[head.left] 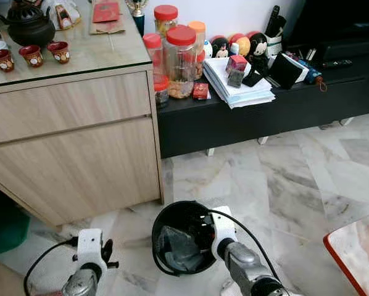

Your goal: Picking trash to rubbish bin

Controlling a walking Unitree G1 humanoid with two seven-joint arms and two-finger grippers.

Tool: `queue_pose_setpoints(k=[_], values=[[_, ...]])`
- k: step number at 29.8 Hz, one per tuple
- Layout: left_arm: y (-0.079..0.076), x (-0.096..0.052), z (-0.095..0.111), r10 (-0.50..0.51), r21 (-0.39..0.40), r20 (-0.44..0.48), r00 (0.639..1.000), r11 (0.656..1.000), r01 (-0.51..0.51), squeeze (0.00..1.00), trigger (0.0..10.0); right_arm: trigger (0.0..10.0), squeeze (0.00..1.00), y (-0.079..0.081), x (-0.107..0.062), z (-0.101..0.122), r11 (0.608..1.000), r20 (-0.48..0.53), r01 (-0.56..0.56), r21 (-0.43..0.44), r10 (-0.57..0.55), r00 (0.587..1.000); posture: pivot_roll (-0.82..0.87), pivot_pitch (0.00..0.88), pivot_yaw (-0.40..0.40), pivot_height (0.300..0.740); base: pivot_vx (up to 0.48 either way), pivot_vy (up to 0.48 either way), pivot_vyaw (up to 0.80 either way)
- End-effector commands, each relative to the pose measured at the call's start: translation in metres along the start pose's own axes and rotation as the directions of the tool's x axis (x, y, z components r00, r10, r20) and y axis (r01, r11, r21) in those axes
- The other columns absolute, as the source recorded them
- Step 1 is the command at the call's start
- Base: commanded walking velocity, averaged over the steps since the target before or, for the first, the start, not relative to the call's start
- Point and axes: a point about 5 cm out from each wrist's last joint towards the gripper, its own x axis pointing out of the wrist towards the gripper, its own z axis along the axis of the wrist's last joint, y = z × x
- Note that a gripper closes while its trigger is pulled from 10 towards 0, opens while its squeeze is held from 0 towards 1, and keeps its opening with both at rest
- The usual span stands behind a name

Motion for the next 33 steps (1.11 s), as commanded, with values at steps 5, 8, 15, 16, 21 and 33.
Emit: queue_pose_setpoints(k=[5,8,15,16,21,33], values=[[0.016,-0.012,-0.021,0.109,0.029,-0.061,0.992,0.994,-0.108,0.0,10.0,10.0,0.0,-0.012,-0.006,-0.01,0.997,0.004,0.082,0.005,-0.082,0.997,0.08,0.044,-0.045,0.74,0.0,0.0,0.0],[0.02,-0.016,-0.028,0.135,0.042,-0.09,0.987,0.99,-0.132,0.0,10.0,10.0,0.0,-0.016,-0.009,-0.016,0.994,-0.005,0.106,0.022,-0.106,0.994,0.08,0.027,-0.047,0.74,0.0,0.0,0.0],[0.022,-0.02,-0.037,0.176,0.03,-0.134,0.975,0.984,-0.173,0.0,10.0,10.0,0.0,-0.025,-0.018,-0.034,0.989,-0.041,0.151,0.006,-0.15,0.988,0.08,0.0,-0.055,0.74,0.0,0.0,0.0],[0.022,-0.02,-0.037,0.178,0.032,-0.134,0.975,0.984,-0.176,0.0,10.0,10.0,0.0,-0.028,-0.019,-0.036,0.986,-0.044,0.164,0.004,-0.164,0.986,0.08,0.0,-0.055,0.74,0.0,0.0,0.0],[0.022,-0.019,-0.035,0.184,0.03,-0.136,0.974,0.983,-0.181,0.0,10.0,10.0,0.0,-0.05,-0.027,-0.04,0.968,-0.064,0.249,0.005,-0.249,0.966,0.08,0.0,-0.059,0.74,0.0,0.0,0.0],[0.018,-0.018,-0.038,0.184,0.014,-0.154,0.971,0.983,-0.184,0.0,10.0,10.0,0.0,-0.057,-0.031,-0.044,0.96,-0.084,0.276,0.043,-0.272,0.959,0.08,0.0,-0.063,0.74,0.0,0.0,0.0]])
